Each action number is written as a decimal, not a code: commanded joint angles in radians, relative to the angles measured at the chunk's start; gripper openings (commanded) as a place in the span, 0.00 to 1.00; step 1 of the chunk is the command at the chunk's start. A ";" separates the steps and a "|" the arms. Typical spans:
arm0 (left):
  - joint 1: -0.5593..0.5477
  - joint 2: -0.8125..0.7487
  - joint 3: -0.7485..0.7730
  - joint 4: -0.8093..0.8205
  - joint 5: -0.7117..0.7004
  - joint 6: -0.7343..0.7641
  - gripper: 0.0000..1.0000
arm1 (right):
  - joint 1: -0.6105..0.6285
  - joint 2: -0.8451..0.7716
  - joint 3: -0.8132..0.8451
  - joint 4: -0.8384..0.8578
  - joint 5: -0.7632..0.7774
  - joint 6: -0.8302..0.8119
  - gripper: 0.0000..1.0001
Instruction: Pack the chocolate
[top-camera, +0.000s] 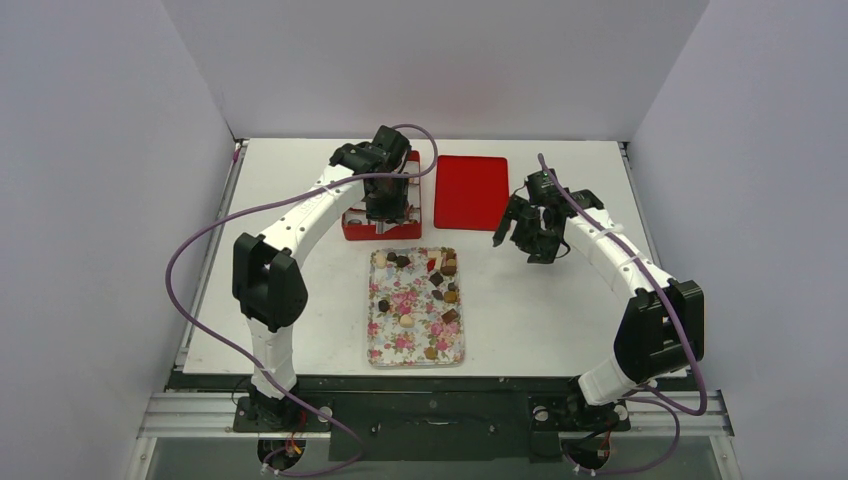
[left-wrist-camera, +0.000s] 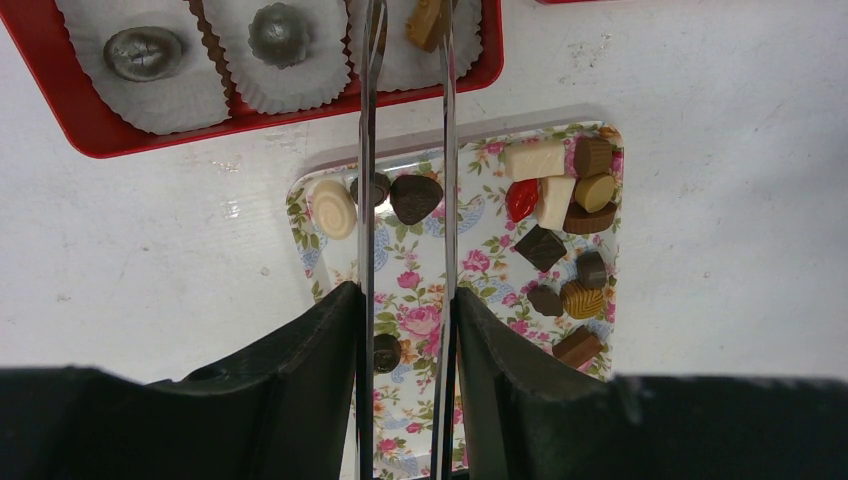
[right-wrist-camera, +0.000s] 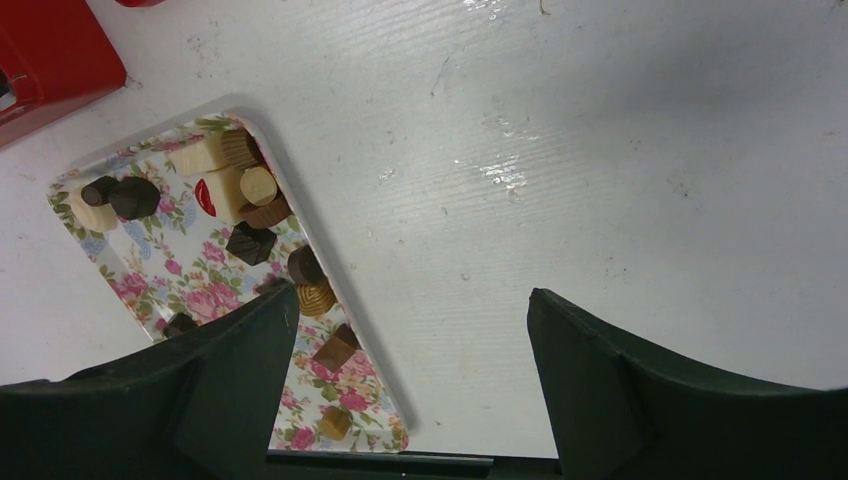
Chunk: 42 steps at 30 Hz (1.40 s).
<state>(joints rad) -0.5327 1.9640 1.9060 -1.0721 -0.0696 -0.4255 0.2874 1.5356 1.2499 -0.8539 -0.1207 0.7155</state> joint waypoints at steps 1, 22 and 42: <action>0.007 -0.040 0.051 0.027 -0.001 0.002 0.35 | -0.005 -0.001 0.044 0.001 0.000 -0.010 0.80; 0.107 -0.163 0.255 -0.076 -0.203 -0.057 0.36 | -0.004 0.000 0.102 -0.027 -0.006 -0.025 0.80; 0.501 -0.430 -0.521 0.246 -0.085 -0.135 0.36 | 0.024 -0.026 0.129 -0.043 0.000 -0.040 0.80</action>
<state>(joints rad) -0.0559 1.5631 1.4239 -0.9592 -0.2058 -0.5655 0.2962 1.5352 1.3308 -0.8989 -0.1287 0.6876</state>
